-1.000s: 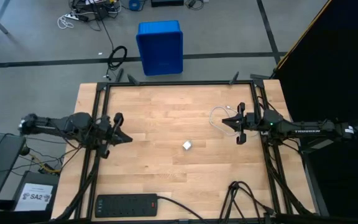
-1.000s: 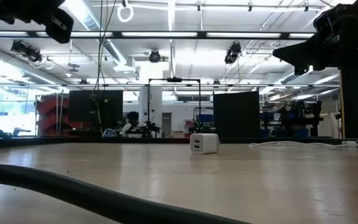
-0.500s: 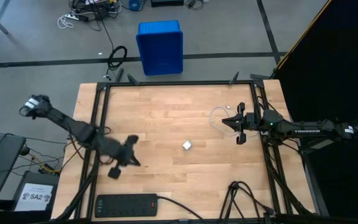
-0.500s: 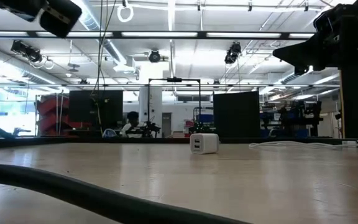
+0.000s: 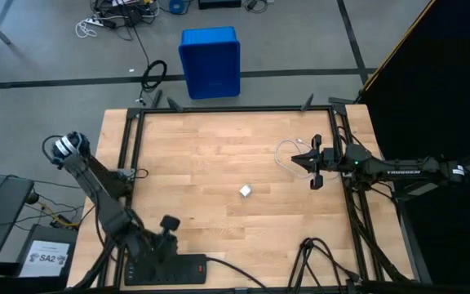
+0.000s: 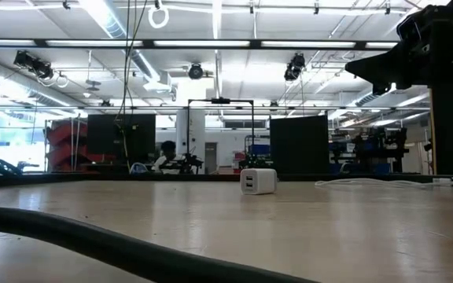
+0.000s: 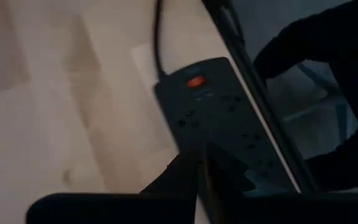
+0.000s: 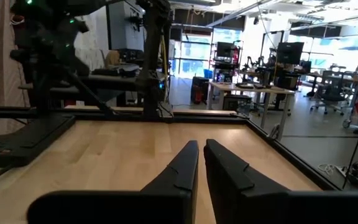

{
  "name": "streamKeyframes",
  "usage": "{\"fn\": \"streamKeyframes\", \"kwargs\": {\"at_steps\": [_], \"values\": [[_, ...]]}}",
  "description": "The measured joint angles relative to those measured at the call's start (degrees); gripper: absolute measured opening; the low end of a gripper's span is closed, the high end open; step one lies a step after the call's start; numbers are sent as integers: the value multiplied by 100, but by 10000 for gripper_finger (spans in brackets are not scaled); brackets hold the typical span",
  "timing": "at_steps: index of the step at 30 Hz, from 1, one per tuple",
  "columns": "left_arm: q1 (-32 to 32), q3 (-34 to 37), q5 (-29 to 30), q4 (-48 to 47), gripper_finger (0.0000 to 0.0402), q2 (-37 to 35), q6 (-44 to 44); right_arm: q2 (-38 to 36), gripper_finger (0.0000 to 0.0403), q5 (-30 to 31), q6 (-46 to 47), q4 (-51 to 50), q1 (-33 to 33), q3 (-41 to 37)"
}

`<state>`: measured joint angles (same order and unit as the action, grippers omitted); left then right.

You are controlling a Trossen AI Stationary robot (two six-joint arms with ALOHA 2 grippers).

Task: Insert USB
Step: Move the black outlet extension to the center of the table

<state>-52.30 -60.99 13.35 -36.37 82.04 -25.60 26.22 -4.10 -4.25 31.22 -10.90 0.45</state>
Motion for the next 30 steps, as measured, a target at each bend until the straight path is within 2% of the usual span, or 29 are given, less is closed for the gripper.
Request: {"fn": "streamKeyframes", "kwargs": {"at_steps": [4, 10, 14, 17, 22, 26, 30], "values": [[-146, -2, -53, 321, 88, 359, -47, 0, 1, 0, 0, 0, 0, -2], [-183, -2, -163, 780, 211, 956, -481, 2, 9, 0, 0, 0, -2, -1], [-151, -2, -398, 847, 292, 1272, -951, 1, 9, -2, 0, 0, 0, -1], [-82, -2, -793, 880, 336, 1509, -1360, 1, 5, 1, 0, 0, -1, -2], [22, -352, -879, 477, 361, 1854, -1322, 2, 1, 2, 0, 0, 0, 0], [132, -977, -789, -571, 361, 2125, -966, 0, 7, -2, 0, 0, 0, 0], [166, -1490, -528, -1209, 360, 2332, -903, 0, 10, 0, 0, 10, -2, -2]]}}
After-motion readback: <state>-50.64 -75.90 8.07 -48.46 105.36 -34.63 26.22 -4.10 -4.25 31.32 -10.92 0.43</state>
